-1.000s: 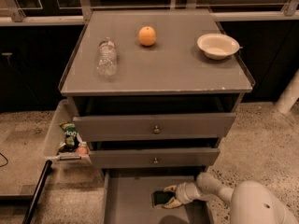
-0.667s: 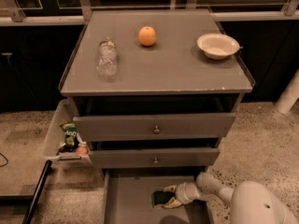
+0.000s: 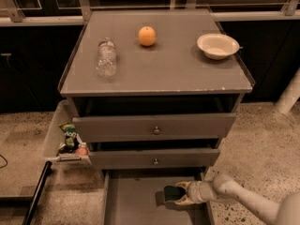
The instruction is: Pick sponge from bottom drawer and place on counter
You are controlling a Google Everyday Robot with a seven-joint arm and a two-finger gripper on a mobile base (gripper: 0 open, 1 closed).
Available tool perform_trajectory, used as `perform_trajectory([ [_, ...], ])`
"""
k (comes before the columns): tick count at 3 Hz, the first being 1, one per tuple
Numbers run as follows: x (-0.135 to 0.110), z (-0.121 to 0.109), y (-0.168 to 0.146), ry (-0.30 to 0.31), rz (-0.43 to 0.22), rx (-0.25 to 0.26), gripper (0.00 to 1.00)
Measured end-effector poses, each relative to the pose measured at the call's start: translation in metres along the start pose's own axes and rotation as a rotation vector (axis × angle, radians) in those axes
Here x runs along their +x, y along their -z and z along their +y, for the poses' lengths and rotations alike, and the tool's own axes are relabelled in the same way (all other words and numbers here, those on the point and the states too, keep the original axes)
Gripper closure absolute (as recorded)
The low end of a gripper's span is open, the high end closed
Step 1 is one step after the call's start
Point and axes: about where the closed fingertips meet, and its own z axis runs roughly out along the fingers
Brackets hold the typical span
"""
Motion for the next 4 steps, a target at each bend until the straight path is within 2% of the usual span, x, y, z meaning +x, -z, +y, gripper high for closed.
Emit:
perform_trajectory([
  [1,-0.038,0.003,0.074,0.094,0.020,0.052,1.00],
  [2,-0.096,0.025,0.151,0.208,0.060,0.069,1.00],
  [3,-0.132,0.033,0.199,0.270,0.092,0.096,1.00],
  [4,-0.137,0.032,0.206,0.282,0.102,0.102,1.00],
])
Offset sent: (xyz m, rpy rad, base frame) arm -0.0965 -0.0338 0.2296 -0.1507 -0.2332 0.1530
